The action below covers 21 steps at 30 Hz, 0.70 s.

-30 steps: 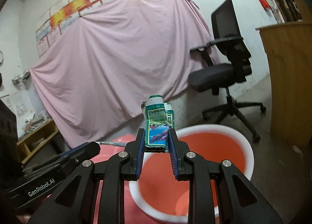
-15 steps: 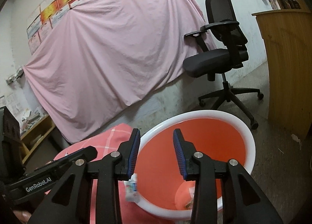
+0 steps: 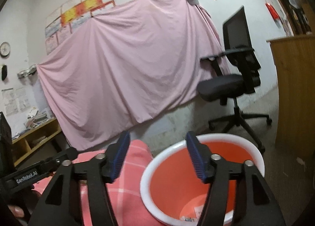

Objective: Collect trash
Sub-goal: 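Move both tools back over the table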

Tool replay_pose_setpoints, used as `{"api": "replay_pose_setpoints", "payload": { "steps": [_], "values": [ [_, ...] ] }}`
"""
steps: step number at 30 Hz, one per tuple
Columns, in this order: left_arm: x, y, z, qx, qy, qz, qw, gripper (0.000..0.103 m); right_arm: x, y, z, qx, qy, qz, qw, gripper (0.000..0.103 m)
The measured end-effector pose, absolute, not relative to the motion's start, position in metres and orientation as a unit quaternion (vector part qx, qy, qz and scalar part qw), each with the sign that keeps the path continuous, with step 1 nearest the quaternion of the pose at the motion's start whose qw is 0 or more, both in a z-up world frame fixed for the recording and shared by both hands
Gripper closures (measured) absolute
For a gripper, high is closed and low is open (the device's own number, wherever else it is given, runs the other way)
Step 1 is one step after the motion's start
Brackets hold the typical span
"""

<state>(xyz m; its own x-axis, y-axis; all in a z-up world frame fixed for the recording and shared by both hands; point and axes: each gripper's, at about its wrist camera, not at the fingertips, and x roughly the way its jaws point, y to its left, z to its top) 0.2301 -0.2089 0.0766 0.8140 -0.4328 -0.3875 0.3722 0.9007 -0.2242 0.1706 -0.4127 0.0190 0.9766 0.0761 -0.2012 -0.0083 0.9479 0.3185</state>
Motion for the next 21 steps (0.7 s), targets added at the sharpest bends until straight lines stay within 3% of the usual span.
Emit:
{"api": "replay_pose_setpoints", "payload": {
  "steps": [1,3,5,6,7,21],
  "values": [
    [0.227,-0.202,0.078,-0.071,0.209,-0.201,0.954,0.025,0.170,-0.409,0.020,0.158,0.099,0.025,0.982,0.023],
    [0.217,-0.185,0.079,-0.075,0.182,-0.171,0.965,0.001,0.168,-0.400,0.024,0.152,0.082,0.037,0.984,0.022],
    [0.206,-0.167,0.079,-0.085,0.152,-0.143,0.974,0.001,0.167,-0.388,0.027,0.139,0.069,0.050,0.987,0.014],
    [0.202,-0.158,0.079,-0.089,0.144,-0.133,0.977,0.001,0.166,-0.383,0.028,0.132,0.063,0.055,0.988,0.002],
    [0.200,-0.151,0.078,-0.090,0.142,-0.125,0.978,0.001,0.165,-0.377,0.028,0.126,0.056,0.059,0.989,0.000],
    [0.156,-0.067,0.059,-0.072,0.092,-0.027,0.993,0.001,0.163,-0.307,0.033,0.045,0.019,0.138,0.989,0.000]
  ]
}}
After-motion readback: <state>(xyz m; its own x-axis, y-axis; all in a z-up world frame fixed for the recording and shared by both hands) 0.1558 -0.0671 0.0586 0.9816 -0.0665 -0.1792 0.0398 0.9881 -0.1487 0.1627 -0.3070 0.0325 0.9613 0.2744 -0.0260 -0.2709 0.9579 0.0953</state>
